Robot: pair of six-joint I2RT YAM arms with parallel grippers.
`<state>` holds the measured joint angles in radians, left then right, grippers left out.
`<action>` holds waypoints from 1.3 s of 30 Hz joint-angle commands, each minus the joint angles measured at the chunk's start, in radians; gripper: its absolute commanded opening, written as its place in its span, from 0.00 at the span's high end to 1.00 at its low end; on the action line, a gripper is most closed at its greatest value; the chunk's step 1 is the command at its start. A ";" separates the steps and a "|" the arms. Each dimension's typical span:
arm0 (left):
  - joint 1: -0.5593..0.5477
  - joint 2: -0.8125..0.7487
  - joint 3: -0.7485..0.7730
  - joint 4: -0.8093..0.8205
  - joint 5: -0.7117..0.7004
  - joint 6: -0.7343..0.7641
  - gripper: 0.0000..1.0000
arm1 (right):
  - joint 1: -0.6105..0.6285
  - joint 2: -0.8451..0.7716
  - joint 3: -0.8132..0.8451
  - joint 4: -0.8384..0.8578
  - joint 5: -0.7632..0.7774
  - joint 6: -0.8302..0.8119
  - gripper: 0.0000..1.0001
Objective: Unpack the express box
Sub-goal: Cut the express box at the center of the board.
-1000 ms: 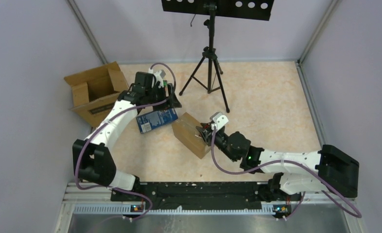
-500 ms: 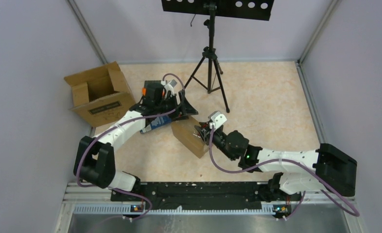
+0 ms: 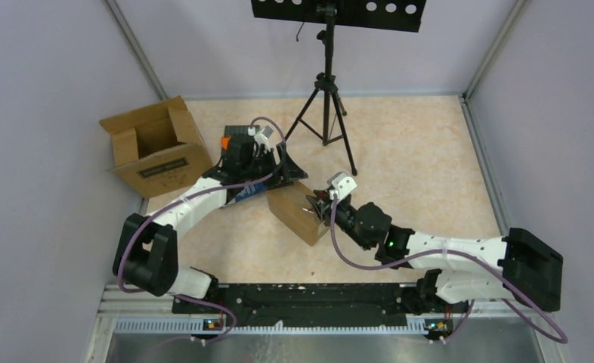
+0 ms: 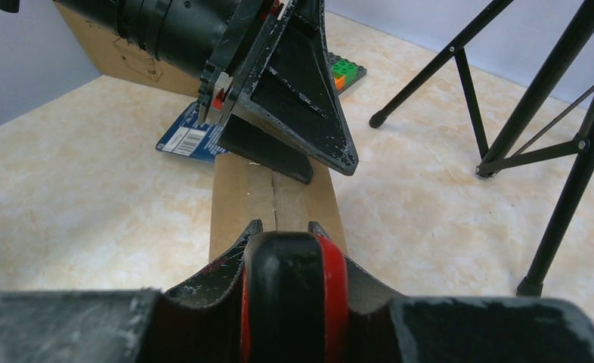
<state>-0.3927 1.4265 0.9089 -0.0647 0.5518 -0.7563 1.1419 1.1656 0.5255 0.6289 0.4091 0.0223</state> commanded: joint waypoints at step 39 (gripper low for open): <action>0.005 -0.035 -0.178 0.127 -0.071 0.126 0.24 | 0.020 -0.106 0.010 -0.116 0.036 0.133 1.00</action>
<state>-0.4019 1.3529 0.7589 0.1467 0.5259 -0.7380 1.1511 1.0737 0.5320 0.4816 0.4660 0.1268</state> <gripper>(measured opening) 0.748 0.227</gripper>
